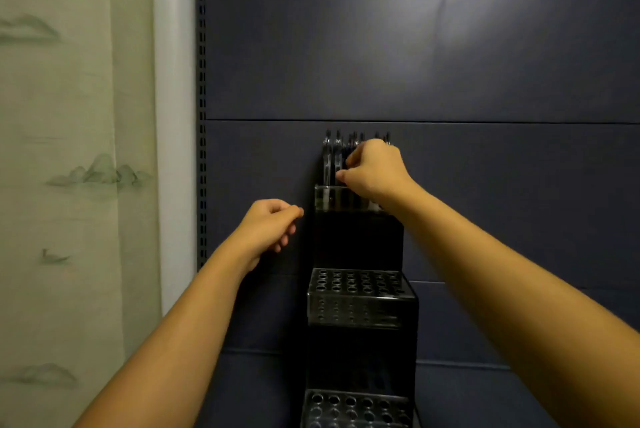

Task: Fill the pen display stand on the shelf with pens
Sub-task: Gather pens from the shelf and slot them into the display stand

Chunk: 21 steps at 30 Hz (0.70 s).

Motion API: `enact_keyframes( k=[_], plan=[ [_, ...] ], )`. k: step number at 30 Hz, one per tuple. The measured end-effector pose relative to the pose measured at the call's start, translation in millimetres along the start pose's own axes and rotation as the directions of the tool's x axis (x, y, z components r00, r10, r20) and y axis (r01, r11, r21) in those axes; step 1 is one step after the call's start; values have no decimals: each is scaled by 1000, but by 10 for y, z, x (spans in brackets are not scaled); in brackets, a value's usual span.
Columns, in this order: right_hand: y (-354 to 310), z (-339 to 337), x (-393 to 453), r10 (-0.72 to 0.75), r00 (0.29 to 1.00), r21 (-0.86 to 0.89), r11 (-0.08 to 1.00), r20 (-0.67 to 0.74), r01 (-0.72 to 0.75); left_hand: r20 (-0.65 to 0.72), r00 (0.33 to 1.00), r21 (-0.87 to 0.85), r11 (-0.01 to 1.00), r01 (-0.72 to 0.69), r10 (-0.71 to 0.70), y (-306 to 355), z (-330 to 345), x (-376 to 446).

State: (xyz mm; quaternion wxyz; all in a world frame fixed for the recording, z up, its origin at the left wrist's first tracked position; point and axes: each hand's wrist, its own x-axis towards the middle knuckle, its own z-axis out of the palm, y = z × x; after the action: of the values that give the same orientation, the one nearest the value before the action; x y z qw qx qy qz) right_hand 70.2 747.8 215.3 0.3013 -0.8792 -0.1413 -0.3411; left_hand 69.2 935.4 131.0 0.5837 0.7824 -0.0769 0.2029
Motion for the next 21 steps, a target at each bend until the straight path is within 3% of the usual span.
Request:
enact_keyframes(
  k=[5, 7, 13, 21],
  plan=[
    [28, -149, -327, -160, 970, 13, 986, -182, 165, -55, 994, 167, 983, -80, 91, 70, -32, -138],
    [50, -206, -479, -205, 964, -11, 979, -168, 206, -67, 986, 270, 954, -132, 155, 131, -43, -220],
    [129, -325, -1016, -129, 990, -88, 988, -49, 125, -79, 955, 433, 873, -227, 287, 241, -30, -612],
    [283, -534, -1902, 43, 999, -181, 983, 22, -39, 93, 910, 532, 752, -388, 404, 253, 74, -1200]
  ],
)
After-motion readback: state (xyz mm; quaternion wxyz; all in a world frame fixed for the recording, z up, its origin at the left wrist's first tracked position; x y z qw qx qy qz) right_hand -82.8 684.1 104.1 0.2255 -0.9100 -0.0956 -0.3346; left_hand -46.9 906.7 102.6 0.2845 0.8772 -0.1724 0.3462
